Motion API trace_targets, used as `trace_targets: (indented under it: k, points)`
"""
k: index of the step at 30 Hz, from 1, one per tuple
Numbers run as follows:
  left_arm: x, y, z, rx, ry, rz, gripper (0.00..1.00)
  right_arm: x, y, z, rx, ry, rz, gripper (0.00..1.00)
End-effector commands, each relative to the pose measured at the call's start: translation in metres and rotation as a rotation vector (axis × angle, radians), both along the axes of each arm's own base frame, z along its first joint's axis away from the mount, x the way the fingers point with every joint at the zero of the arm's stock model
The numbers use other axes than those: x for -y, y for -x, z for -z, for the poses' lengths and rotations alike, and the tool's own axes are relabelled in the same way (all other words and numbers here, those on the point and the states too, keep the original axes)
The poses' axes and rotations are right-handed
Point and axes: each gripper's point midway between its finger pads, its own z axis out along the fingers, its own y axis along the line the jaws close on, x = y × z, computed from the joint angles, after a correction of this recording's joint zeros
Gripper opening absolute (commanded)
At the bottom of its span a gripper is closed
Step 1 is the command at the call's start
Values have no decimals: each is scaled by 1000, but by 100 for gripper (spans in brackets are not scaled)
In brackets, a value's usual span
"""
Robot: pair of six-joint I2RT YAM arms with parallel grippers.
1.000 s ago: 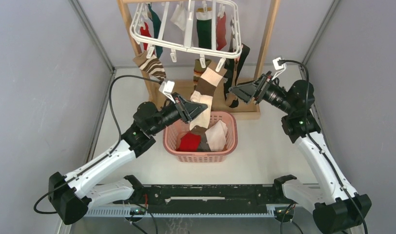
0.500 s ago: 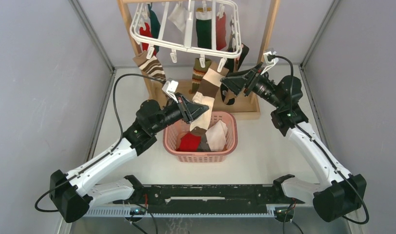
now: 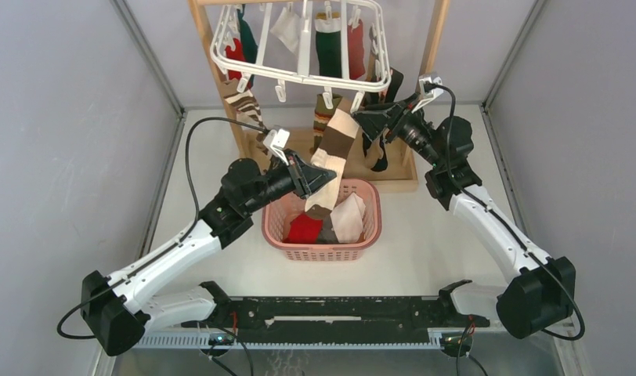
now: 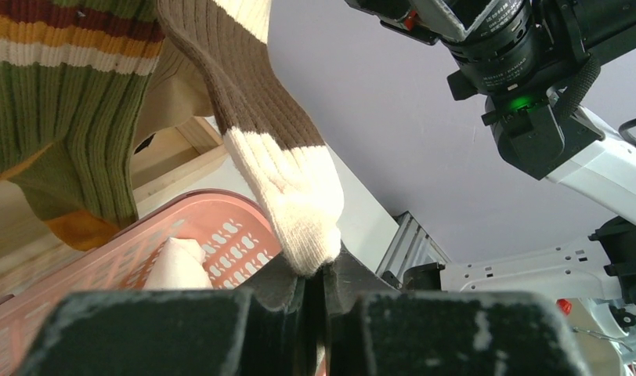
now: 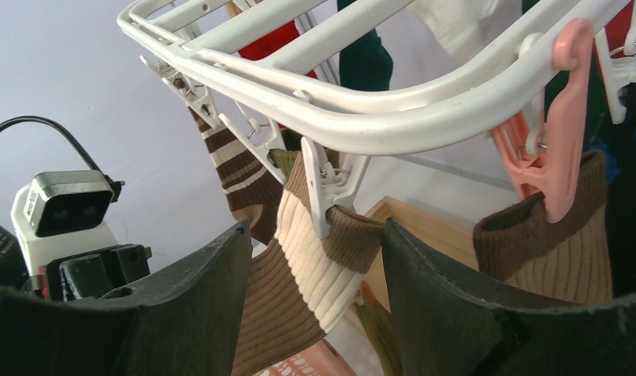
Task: Remove the socks clipped to the hanger
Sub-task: Remove the sock from the hanger.
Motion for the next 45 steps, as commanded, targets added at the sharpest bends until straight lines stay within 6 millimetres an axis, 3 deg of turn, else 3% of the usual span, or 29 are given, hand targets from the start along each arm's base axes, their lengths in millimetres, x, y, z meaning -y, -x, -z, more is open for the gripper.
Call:
trace_targets:
  k: [1, 13, 32, 35, 39, 45]
  points:
    - [1, 1, -44, 99, 55, 19, 10, 5, -2, -39, 131, -33, 41, 69]
    - [1, -2, -43, 96, 48, 25, 10, 14, -15, -45, 157, -69, 47, 73]
    - [1, -4, -37, 92, 39, 29, 9, 1, -25, -54, 151, -132, -24, 66]
    - [2, -4, -35, 90, 38, 32, 9, 1, -25, -54, 154, -137, -30, 60]
    - [1, -5, -35, 91, 39, 30, 9, -1, -25, -54, 151, -139, -45, 38]
    - [0, -4, -34, 89, 40, 31, 9, -2, -25, -52, 146, -135, -50, 30]
